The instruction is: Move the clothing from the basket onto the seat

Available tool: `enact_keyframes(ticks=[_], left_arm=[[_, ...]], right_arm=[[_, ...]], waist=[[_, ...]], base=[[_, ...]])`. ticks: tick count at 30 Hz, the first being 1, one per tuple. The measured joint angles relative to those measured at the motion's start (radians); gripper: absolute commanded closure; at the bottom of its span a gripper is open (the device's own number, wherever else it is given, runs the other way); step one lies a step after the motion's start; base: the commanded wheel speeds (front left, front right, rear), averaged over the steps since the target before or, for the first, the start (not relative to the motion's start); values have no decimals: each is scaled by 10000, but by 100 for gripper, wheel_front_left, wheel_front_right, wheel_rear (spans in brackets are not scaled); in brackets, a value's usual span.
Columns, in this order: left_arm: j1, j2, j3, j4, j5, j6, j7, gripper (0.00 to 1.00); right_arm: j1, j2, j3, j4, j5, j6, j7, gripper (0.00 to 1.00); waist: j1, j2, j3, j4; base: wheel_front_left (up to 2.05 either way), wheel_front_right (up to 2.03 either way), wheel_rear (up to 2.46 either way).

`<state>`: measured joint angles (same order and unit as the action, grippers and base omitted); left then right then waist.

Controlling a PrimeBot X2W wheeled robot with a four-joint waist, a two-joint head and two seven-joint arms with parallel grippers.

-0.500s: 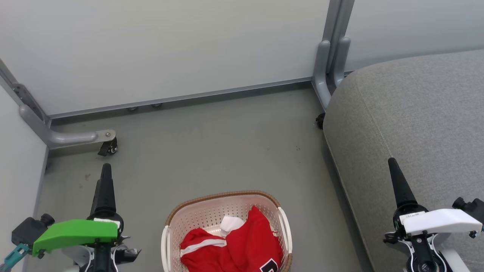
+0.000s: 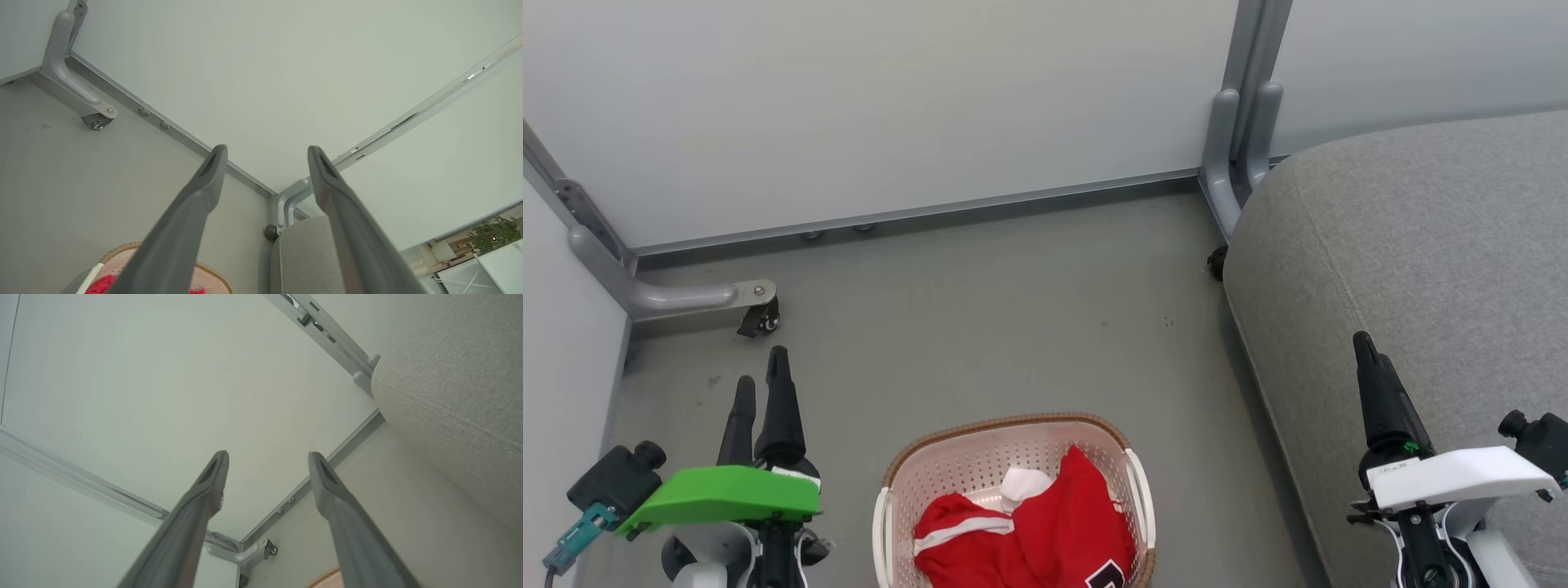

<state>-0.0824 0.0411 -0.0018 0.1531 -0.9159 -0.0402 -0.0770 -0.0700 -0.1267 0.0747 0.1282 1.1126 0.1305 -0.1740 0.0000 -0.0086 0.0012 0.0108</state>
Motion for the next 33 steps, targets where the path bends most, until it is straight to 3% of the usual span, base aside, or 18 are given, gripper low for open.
enact_keyframes(ticks=[33], left_arm=[[-219, 19, -585, 291, 4426, 341, -922, 0]], right_arm=[[195, 384, -192, -138, -4809, 0, -416, 0]], waist=[[0, 0, 30, 119]], base=[[0, 0, 0]])
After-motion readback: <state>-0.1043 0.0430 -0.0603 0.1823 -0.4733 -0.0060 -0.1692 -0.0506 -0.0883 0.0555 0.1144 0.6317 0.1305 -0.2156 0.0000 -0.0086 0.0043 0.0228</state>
